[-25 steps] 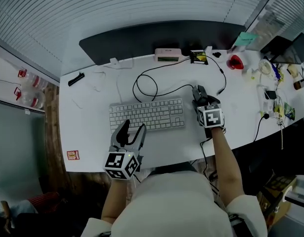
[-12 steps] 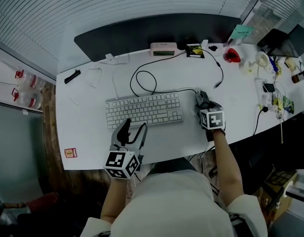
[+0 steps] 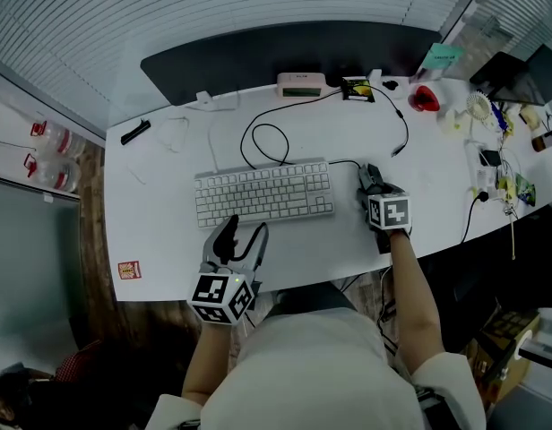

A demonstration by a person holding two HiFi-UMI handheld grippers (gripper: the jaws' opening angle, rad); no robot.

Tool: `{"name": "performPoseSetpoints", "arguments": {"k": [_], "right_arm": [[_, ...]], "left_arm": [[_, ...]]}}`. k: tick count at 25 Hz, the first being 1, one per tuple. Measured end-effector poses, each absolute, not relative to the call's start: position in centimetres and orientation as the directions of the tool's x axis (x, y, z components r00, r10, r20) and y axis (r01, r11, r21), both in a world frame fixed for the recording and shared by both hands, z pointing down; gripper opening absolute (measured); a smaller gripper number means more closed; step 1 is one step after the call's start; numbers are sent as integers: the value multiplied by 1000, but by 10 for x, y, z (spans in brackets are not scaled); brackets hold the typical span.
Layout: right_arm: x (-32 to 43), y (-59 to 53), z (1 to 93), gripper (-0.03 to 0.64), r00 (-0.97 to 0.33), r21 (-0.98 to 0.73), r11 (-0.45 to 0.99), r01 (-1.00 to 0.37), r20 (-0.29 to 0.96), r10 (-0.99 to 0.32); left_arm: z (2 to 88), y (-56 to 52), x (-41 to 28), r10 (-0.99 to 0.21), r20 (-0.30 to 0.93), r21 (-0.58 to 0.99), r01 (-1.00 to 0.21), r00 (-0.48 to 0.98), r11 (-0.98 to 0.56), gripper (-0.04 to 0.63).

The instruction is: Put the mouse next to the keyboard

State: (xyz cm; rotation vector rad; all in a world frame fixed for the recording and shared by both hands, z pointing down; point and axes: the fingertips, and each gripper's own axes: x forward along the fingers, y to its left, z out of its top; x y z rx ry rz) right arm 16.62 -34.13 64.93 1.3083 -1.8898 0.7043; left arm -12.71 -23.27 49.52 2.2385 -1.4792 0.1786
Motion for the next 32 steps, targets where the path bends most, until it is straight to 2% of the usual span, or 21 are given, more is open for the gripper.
{"name": "performPoseSetpoints", "arguments": {"k": [5,9,17,26,32], "right_arm": [[171,-339,641,330,-178,17,309,-951,784,-594],[166,-333,644,334,-242,-58,296,-953,734,-635],[124,-289,576,331,-307,-50,363,-930,646,-699],[88,-225,519,164,-396,-130,384,-914,490,-777],[73,-186,485,58,-415,-98,412,-906,395,-820]], "left_arm": [[490,-223,-129,-848,334,290,-901,410,-322,255],[486,-210,-133,-858,324,283,-906,398,-314,255],[480,-173,-138,-876,304,274,-915,375,-296,252],[473,-130,-139,-886,291,255,-922,360,-290,213],[472,-105,-140,-897,290,235,-933,335,-272,139]]}}
